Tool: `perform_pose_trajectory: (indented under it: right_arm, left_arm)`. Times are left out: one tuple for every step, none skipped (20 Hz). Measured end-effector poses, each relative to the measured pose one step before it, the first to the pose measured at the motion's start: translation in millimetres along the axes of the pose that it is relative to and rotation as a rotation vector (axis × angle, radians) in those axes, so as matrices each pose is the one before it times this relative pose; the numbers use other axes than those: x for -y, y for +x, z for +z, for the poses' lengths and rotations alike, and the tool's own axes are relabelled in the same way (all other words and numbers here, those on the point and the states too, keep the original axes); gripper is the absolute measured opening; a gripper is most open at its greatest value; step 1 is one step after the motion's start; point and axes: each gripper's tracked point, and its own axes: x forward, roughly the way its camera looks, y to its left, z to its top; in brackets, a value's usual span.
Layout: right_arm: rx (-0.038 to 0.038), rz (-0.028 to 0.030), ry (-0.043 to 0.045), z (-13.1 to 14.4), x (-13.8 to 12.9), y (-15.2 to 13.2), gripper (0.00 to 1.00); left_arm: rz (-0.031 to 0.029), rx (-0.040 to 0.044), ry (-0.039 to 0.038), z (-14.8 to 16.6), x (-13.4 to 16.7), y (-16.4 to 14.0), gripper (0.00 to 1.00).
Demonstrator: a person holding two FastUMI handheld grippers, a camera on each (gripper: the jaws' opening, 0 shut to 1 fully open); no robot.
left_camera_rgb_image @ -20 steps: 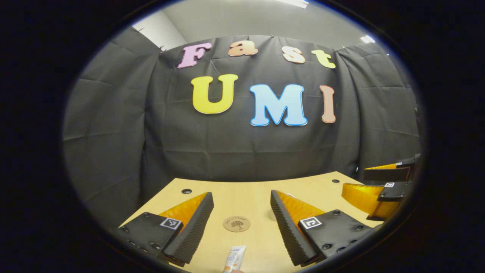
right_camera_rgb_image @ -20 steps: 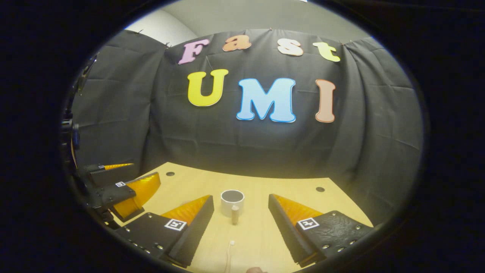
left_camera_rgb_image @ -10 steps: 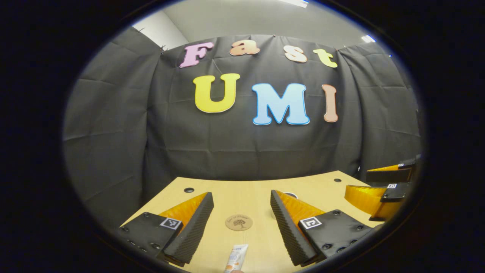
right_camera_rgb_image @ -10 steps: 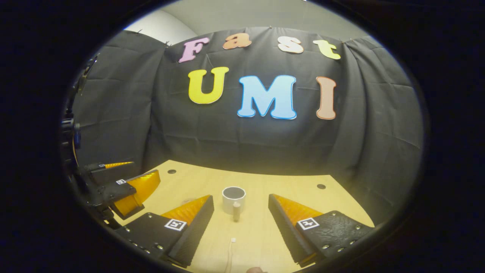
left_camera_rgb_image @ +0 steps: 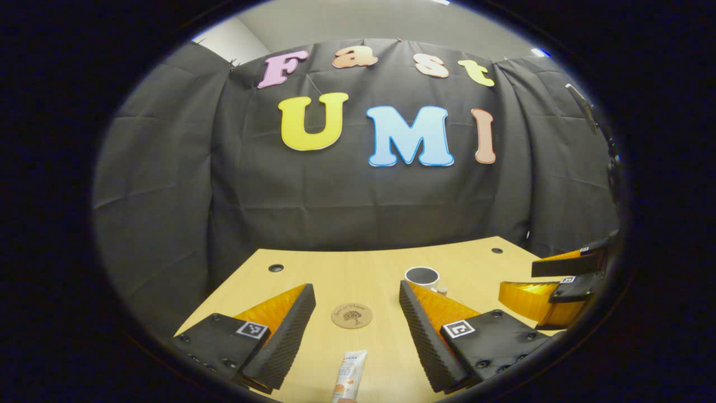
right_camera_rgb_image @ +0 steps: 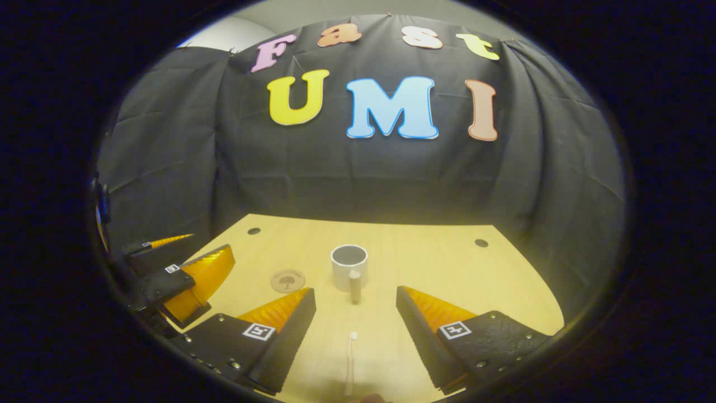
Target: Put the toothbrush and toothpaste on the desktop into the cup, then pick up the cup and place it on the coaster on the desktop.
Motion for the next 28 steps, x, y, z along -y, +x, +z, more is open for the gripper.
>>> perform_pose_trajectory:
  right_arm:
    - [-0.02532, -0.00599, 0.00147, -6.88, 0.18, 2.82, 0.91]
    - [-0.02708, -0.00168, 0.00008, -6.34, 0.3, 3.07, 0.91]
    - [-0.02399, -0.0002, 0.00063, -5.39, -0.09, 4.1, 0.91]
    - [-0.02796, 0.0005, -0.00121, -5.54, 0.51, 4.51, 0.91]
    - [-0.02527, 0.00278, -0.00217, -5.51, -1.83, 3.83, 0.91]
    - [-0.02499, -0.00058, -0.00466, -4.74, -0.05, 4.65, 0.91]
    - [-0.0248, -0.00035, -0.00761, -5.25, -0.44, 2.87, 0.91]
    - [-0.02158, -0.00124, -0.00938, -3.73, -1.12, 2.92, 0.91]
    - [-0.0236, -0.00463, -0.00802, -3.45, -0.43, 1.84, 0.92]
    - [-0.02564, 0.0011, -0.00547, -3.54, -0.38, 3.79, 0.92]
    - [-0.02619, 0.00554, 0.00071, -7.12, -0.4, 4.83, 0.91]
    - [-0.02947, 0.00552, 0.00479, -5.41, -0.39, 4.7, 0.91]
    - [-0.03383, 0.00508, 0.00678, -7.21, -0.22, 4.28, 0.91]
    - [-0.03339, 0.00553, 0.00775, -5.01, -0.06, 3.73, 0.91]
    - [-0.03189, 0.00553, 0.00716, -5.36, -0.75, 5.21, 0.91]
    - [-0.03065, 0.00582, 0.00461, -3.44, -1.6, 2.94, 0.91]
    - [-0.02842, 0.00367, 0.00103, -5.76, -0.83, 4.6, 0.91]
    - [-0.02585, 0.00167, -0.00116, -5.35, -0.09, 3.76, 0.91]
    - [-0.0213, 0.00418, -0.00178, -5.27, -2.12, 4.33, 0.91]
    - [-0.02028, 0.00159, -0.00331, -4.43, -0.85, 4.01, 0.92]
    - [-0.02316, -0.0005, -0.0041, -3.59, -0.01, 3.2, 0.92]
    - [-0.02317, 0.00378, -0.00126, -4.1, -0.16, 3.48, 0.92]
    - [-0.02143, 0.00512, 0.00294, -3.96, -0.89, 2.54, 0.91]
    - [-0.02282, 0.00647, 0.00306, -3.23, -1.45, 2.06, 0.91]
    - [-0.02602, 0.00186, 0.00143, -4.97, 0.07, 1.44, 0.92]
    - [-0.02664, 0.0021, 0.00023, -4.23, 0.13, 2.75, 0.92]
    - [-0.02319, 0.00095, -0.00012, -5.2, -0.16, 3.63, 0.92]
    - [-0.02495, 0.0009, -0.00177, -3.72, 0.43, 3.67, 0.92]
  left_arm:
    - [0.00099, -0.02109, -0.00472, -6.14, -2.08, 2.42, 0.97]
    - [0.00403, -0.02469, -0.00468, -8.01, -0.81, 2.76, 0.97]
    - [-0.00055, -0.02678, -0.00325, -7.35, -3.06, 4.11, 0.97]
    - [-0.00096, -0.02751, -0.00326, -7.32, -2.41, 4.52, 0.97]
    - [0.00222, -0.03283, -0.00201, -9.7, -2.68, 4.52, 0.97]
    - [0.0038, -0.04024, 0.00017, -11.56, -2.65, 6.12, 0.97]
    - [0.0019, -0.03552, -0.00498, -9.58, -3.02, 5.51, 0.97]
    - [-0.00037, -0.037, -0.00591, -10.44, -2.18, 4.54, 0.94]
    - [-0.00036, -0.03672, -0.00408, -8.5, -1.99, 6.64, 0.98]
    - [0.00062, -0.03918, 0.00042, -8.55, -0.74, 6.36, 0.98]
    - [-0.00159, -0.0344, 0.00089, -7.72, -1.53, 4.69, 0.98]
    - [0.00046, -0.0286, 0.002, -6.21, -1.55, 4.24, 0.98]
    - [-0.00019, -0.02999, 0.00471, -6.25, -1.31, 5.21, 0.98]
    - [0.00134, -0.03303, 0.00508, -5.02, -0.3, 3.58, 0.98]
    - [-0.00297, -0.03283, 0.00196, -6.18, 0.02, 4.93, 0.98]
    - [-0.00376, -0.02919, -0.00042, -5.15, -1.43, 4.44, 0.98]
    - [-0.00058, -0.03164, 0.00088, -6.74, -0.62, 3.68, 0.98]
    - [-0.00118, -0.03203, 0.00549, -5.91, -0.59, 2.96, 1.0]
    - [-0.00119, -0.0288, 0.00672, -5.23, -0.21, 5.31, 0.98]
    - [-0.00323, -0.02646, 0.00753, -5.31, 0.39, 4.68, 0.98]
    - [-0.0034, -0.0282, 0.00816, -5.83, 0.86, 4.72, 0.98]
    - [-0.00557, -0.02828, 0.00639, -6.17, 2.06, 4.46, 0.98]
    - [-0.00871, -0.02886, -0.00038, -5.03, 2.09, 3.59, 0.98]
    - [-0.00633, -0.03093, -0.00459, -6.74, 0.87, 3.88, 0.98]
    - [0.00135, -0.0321, -0.00552, -7.79, -0.44, 3.49, 0.98]
    - [0.00044, -0.02681, -0.00275, -5.78, -1.32, 3.22, 0.98]
    - [0.00193, -0.02112, 0.0005, -5.35, -1.56, 2.32, 0.98]
    - [0.00356, -0.02153, 0.00142, -4.67, -0.62, 1.19, 0.98]
